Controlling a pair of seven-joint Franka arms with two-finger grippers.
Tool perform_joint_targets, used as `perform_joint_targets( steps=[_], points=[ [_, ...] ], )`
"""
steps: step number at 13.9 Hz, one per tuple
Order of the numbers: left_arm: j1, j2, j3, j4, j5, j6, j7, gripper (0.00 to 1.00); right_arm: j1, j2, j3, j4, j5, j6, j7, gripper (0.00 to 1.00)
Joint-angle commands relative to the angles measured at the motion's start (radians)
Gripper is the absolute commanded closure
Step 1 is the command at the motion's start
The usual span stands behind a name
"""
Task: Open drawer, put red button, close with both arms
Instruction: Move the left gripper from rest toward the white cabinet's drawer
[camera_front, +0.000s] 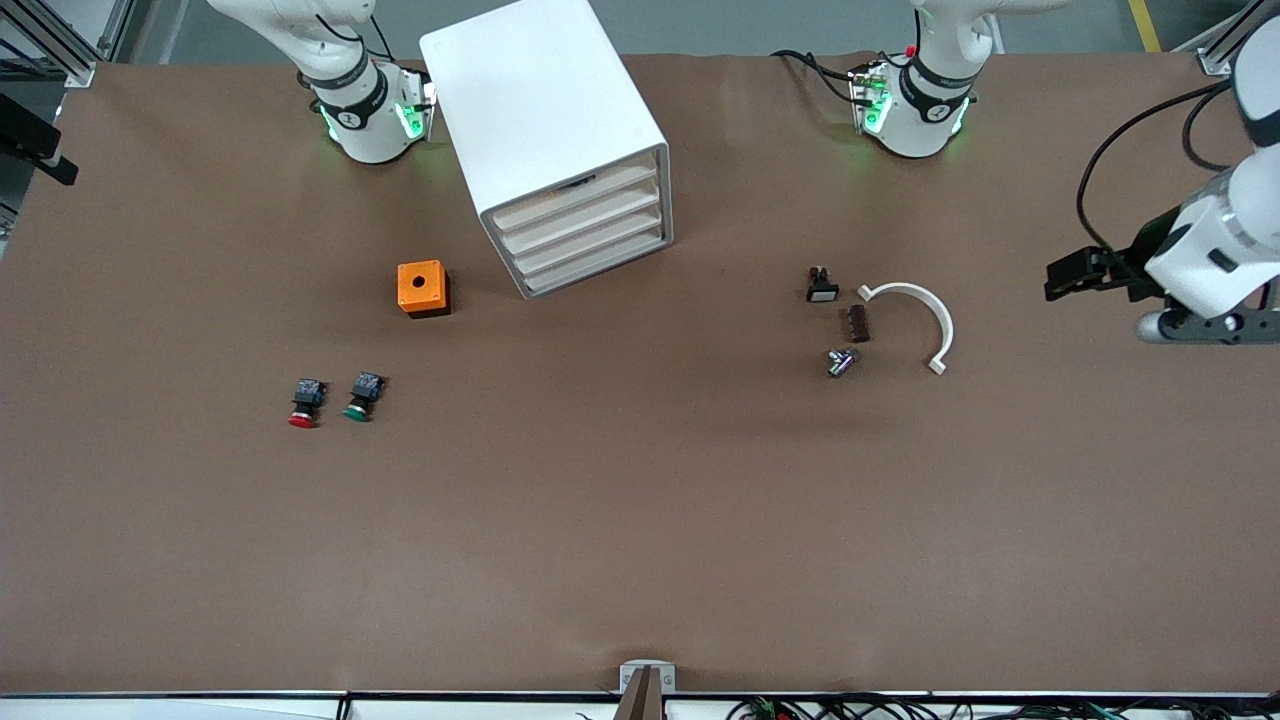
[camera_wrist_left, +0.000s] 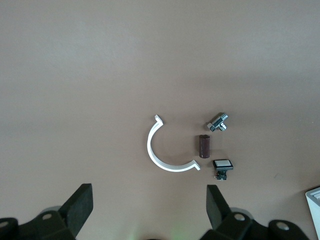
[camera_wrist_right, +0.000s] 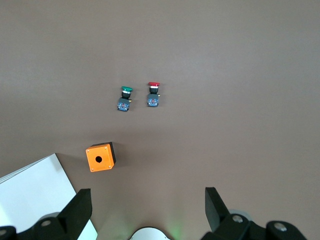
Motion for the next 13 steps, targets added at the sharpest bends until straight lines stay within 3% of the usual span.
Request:
perform_joint_targets(
  steps=[1, 5, 9, 13],
  points=[
    [-0.049, 0.055, -0.009, 0.011, 0.012, -0.012, -0.064, 0.0, -0.015, 0.015, 0.005, 0.024, 0.001, -0.004, -0.002, 0.0],
    [-0.134, 0.108, -0.009, 0.02, -0.027, -0.011, -0.18, 0.0, -0.038, 0.05, 0.005, 0.027, -0.002, -0.002, 0.0, 0.0],
    [-0.154, 0.138, -0.01, 0.025, -0.149, -0.009, -0.288, 0.0, -0.042, 0.173, 0.003, 0.03, -0.007, 0.021, -0.003, 0.0],
    [-0.244, 0.196, -0.01, 0.069, -0.159, -0.008, -0.449, 0.0, -0.097, 0.309, 0.003, 0.035, -0.038, 0.099, -0.002, 0.0]
  ],
)
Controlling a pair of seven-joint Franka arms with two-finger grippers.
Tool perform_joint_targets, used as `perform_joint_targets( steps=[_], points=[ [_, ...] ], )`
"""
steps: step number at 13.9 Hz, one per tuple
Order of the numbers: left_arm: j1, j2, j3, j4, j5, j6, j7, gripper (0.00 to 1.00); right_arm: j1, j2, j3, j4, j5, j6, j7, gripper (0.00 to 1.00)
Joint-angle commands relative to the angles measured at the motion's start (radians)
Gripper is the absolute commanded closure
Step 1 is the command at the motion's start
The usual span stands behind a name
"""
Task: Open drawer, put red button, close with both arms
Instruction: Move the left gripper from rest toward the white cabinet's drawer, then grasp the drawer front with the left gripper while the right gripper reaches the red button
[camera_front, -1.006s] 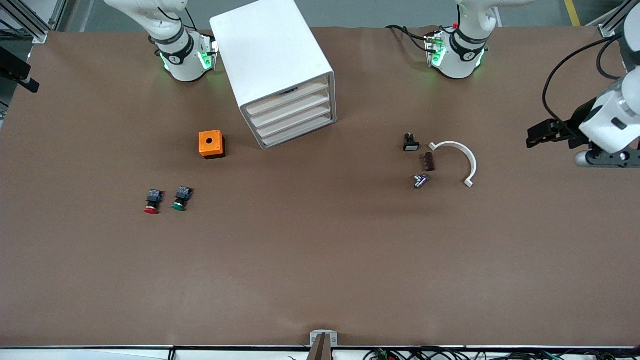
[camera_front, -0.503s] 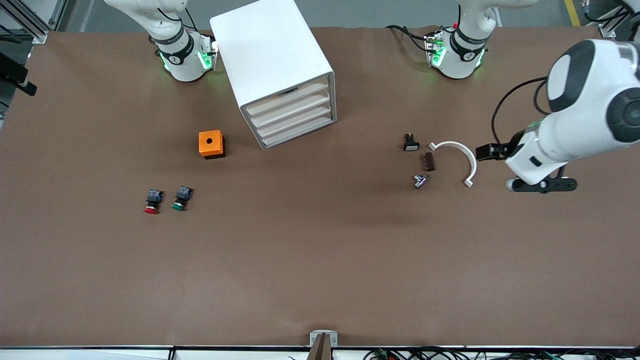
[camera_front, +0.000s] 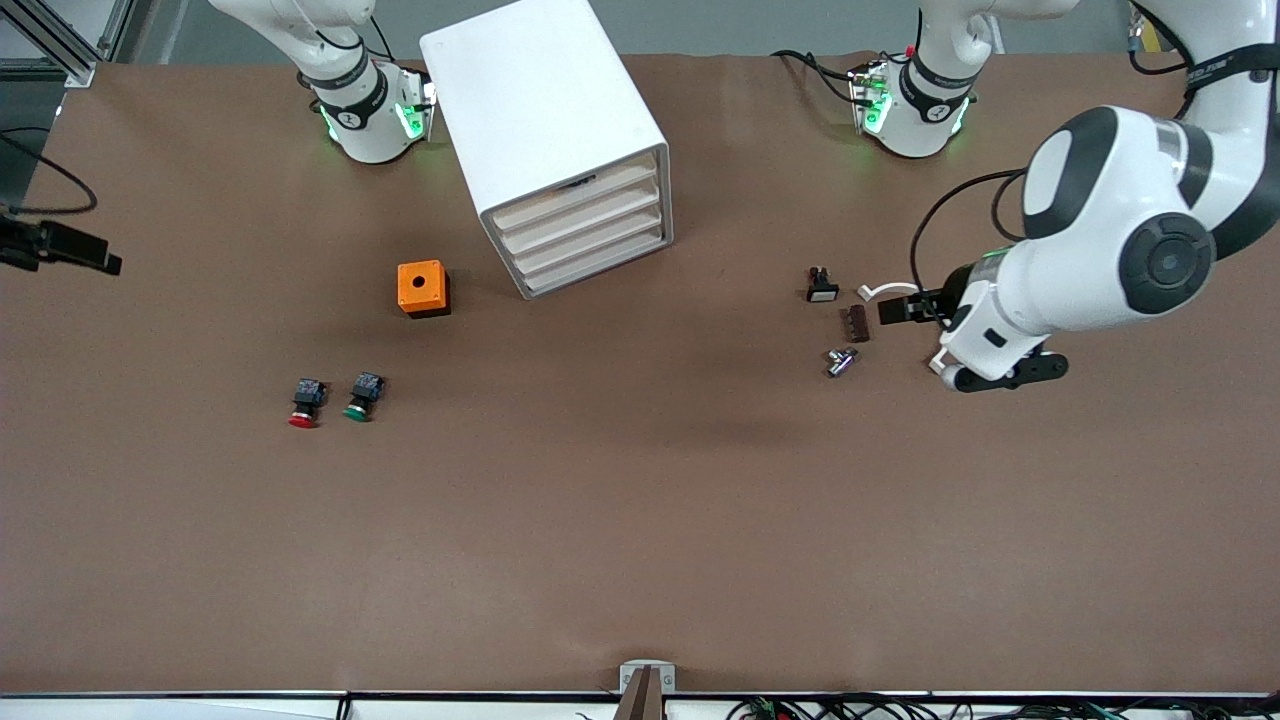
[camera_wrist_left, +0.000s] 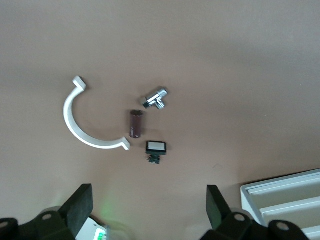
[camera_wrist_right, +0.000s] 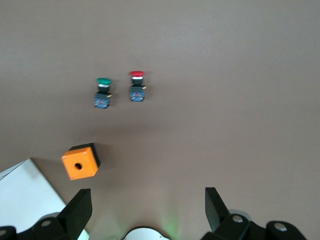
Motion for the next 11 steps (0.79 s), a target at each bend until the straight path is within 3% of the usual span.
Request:
perform_joint_targets(
  steps=[1, 4, 8, 11],
  points=[
    [-0.063, 0.067, 0.0, 0.077, -0.011, -0.009, -0.116, 0.0, -0.066, 0.068, 0.009, 0.036, -0.002, 0.03, -0.002, 0.0],
    [-0.107, 0.127, -0.001, 0.118, -0.051, -0.011, -0.251, 0.0, -0.048, 0.068, 0.012, 0.036, 0.0, 0.03, 0.035, 0.0],
    [-0.168, 0.188, -0.001, 0.149, -0.069, -0.009, -0.382, 0.0, -0.019, 0.066, 0.017, 0.021, 0.069, 0.03, 0.266, 0.0],
    [-0.213, 0.22, -0.001, 0.157, -0.08, -0.009, -0.486, 0.0, -0.008, 0.062, 0.018, -0.084, 0.063, 0.15, 0.235, 0.0]
  ],
)
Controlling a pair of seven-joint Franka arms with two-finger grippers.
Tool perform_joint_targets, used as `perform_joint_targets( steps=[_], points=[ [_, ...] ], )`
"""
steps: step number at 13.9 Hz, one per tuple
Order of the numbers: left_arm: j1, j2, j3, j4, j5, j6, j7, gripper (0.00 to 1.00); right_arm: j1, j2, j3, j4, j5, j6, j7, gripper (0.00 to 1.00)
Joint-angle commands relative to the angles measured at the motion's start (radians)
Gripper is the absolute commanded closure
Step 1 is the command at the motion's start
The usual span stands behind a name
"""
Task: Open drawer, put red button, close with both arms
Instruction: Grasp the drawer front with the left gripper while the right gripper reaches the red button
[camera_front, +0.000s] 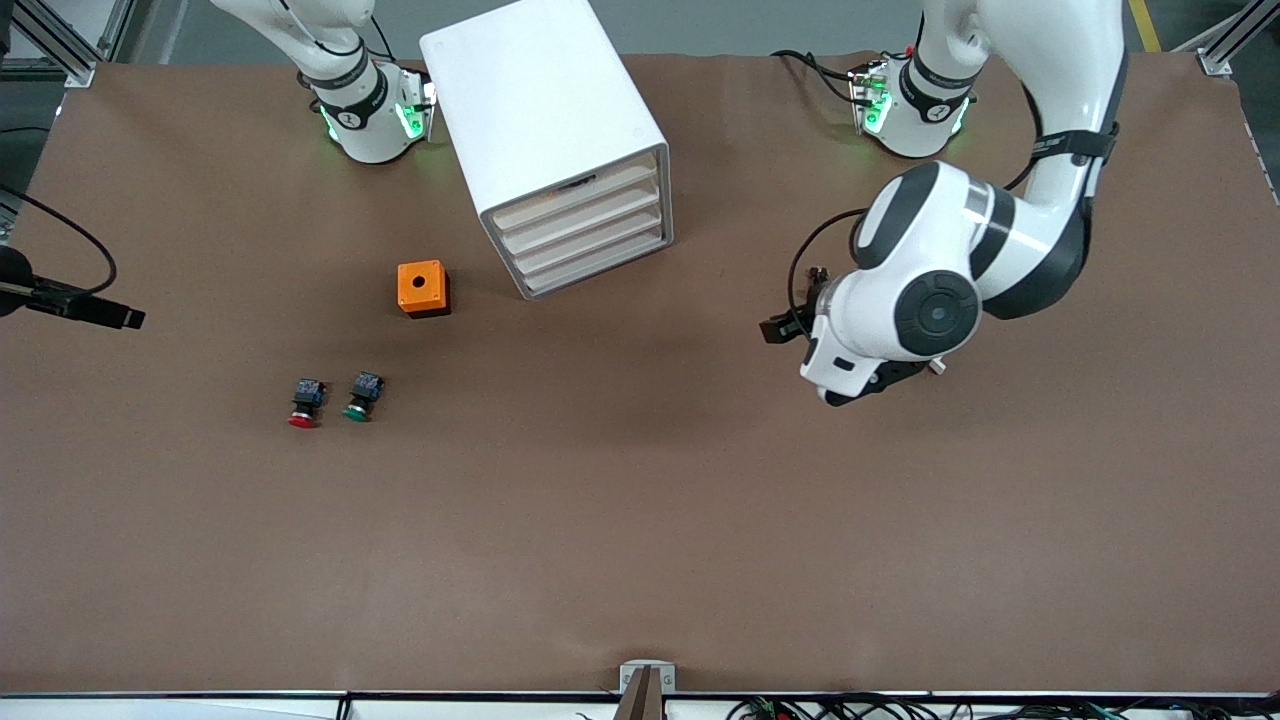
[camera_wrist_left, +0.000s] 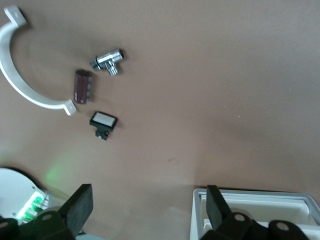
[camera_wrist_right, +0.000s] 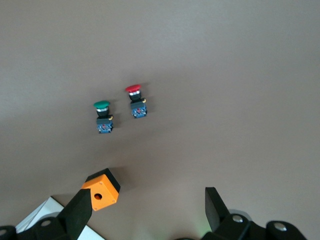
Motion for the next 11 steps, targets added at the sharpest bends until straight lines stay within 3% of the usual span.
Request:
perform_joint_targets(
  steps=[1, 7, 11],
  points=[
    [-0.043, 0.041, 0.003, 0.046, -0.02, -0.012, -0.103, 0.0, 0.021, -0.013, 0.0, -0.118, 0.007, 0.132, -0.05, 0.0],
    [-0.086, 0.149, 0.001, 0.102, -0.097, -0.008, -0.348, 0.0, 0.03, -0.011, -0.002, -0.375, -0.004, 0.509, -0.135, 0.0],
    [-0.124, 0.183, 0.001, 0.114, -0.161, -0.006, -0.543, 0.0, 0.03, 0.037, -0.002, -0.528, -0.064, 0.821, -0.138, 0.0]
  ],
)
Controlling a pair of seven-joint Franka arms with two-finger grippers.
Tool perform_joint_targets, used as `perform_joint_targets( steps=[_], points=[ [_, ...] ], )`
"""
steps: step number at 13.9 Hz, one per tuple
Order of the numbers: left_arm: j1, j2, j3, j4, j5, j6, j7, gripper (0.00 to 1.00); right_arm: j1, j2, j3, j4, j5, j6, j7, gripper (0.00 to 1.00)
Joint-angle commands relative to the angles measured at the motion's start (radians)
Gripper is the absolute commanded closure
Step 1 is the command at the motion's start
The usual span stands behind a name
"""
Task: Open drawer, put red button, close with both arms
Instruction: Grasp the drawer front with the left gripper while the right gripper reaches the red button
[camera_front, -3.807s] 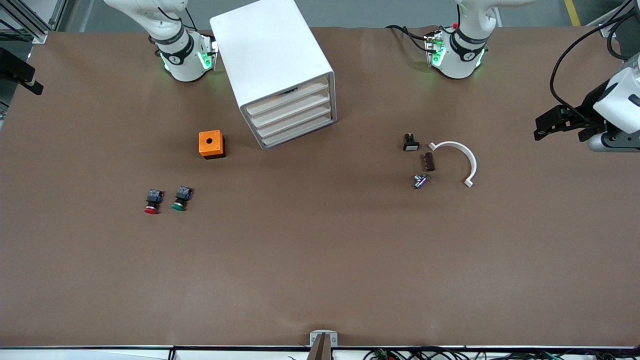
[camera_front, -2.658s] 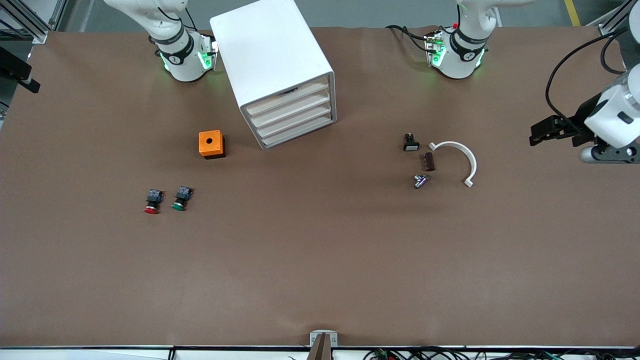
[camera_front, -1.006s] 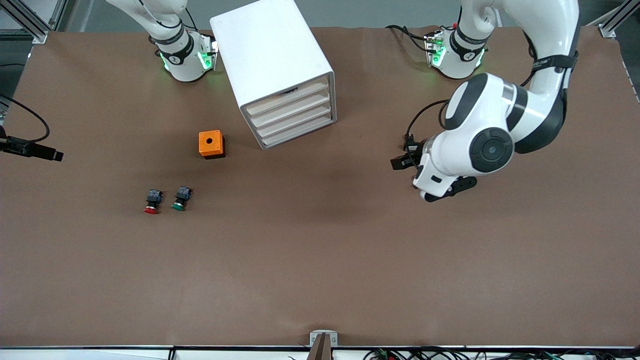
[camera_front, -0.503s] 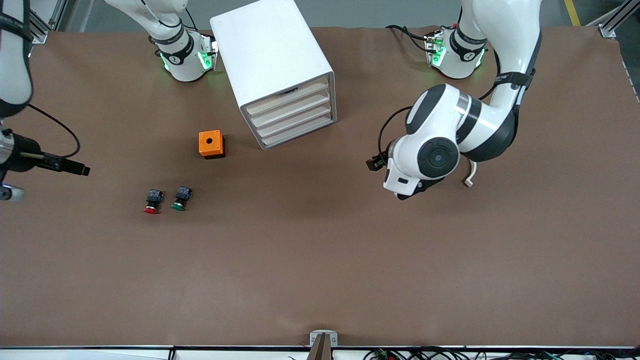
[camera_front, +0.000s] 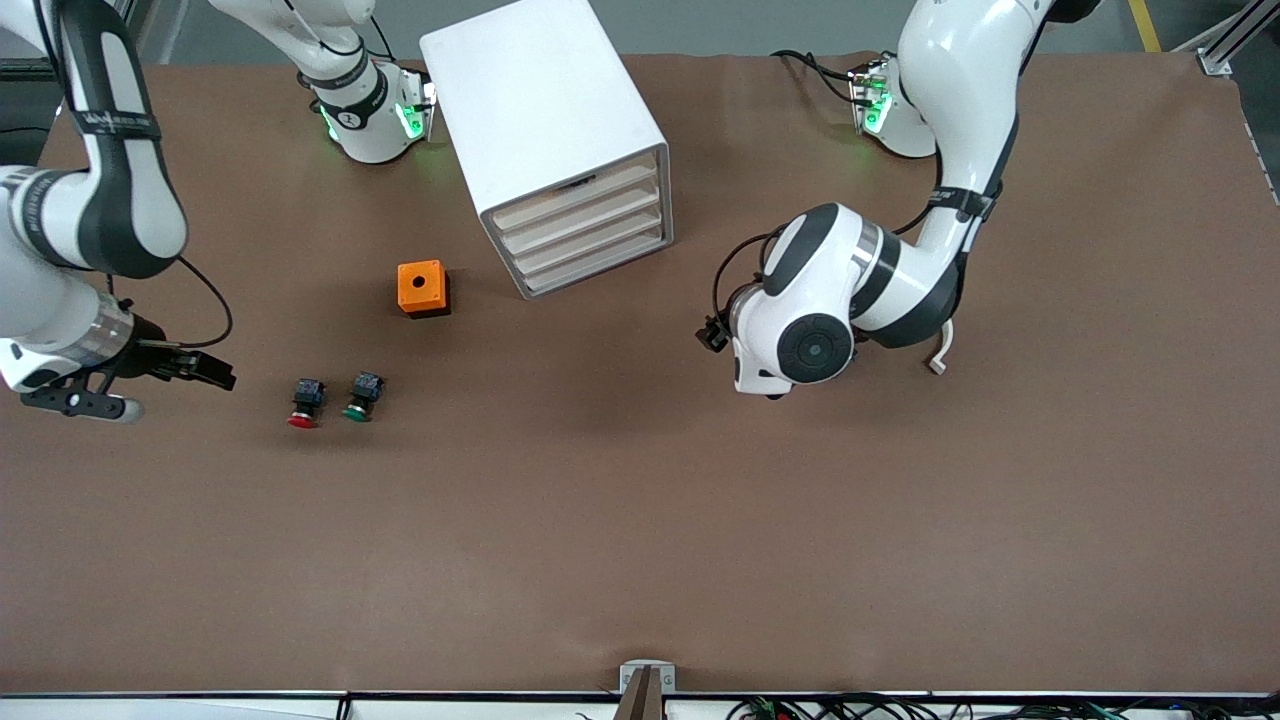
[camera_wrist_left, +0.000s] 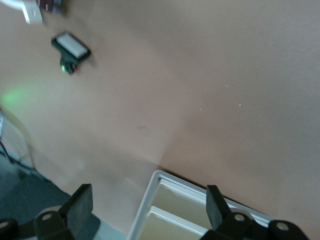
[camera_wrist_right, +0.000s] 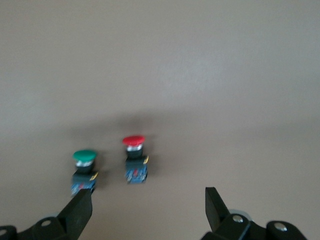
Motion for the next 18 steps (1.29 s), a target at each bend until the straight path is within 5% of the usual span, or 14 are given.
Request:
perform_joint_targets(
  steps=[1, 11, 18],
  points=[
    [-0.03, 0.026, 0.003, 0.039, -0.051, -0.007, -0.151, 0.0, 0.003, 0.045, -0.002, -0.068, -0.021, 0.144, -0.011, 0.0],
    [-0.05, 0.121, 0.006, 0.105, -0.276, -0.021, -0.457, 0.0, 0.05, 0.173, -0.001, -0.172, -0.01, 0.422, 0.129, 0.0],
    [-0.05, 0.185, 0.006, 0.132, -0.448, -0.2, -0.658, 0.0, 0.049, 0.213, -0.001, -0.214, -0.007, 0.484, 0.179, 0.0]
  ],
)
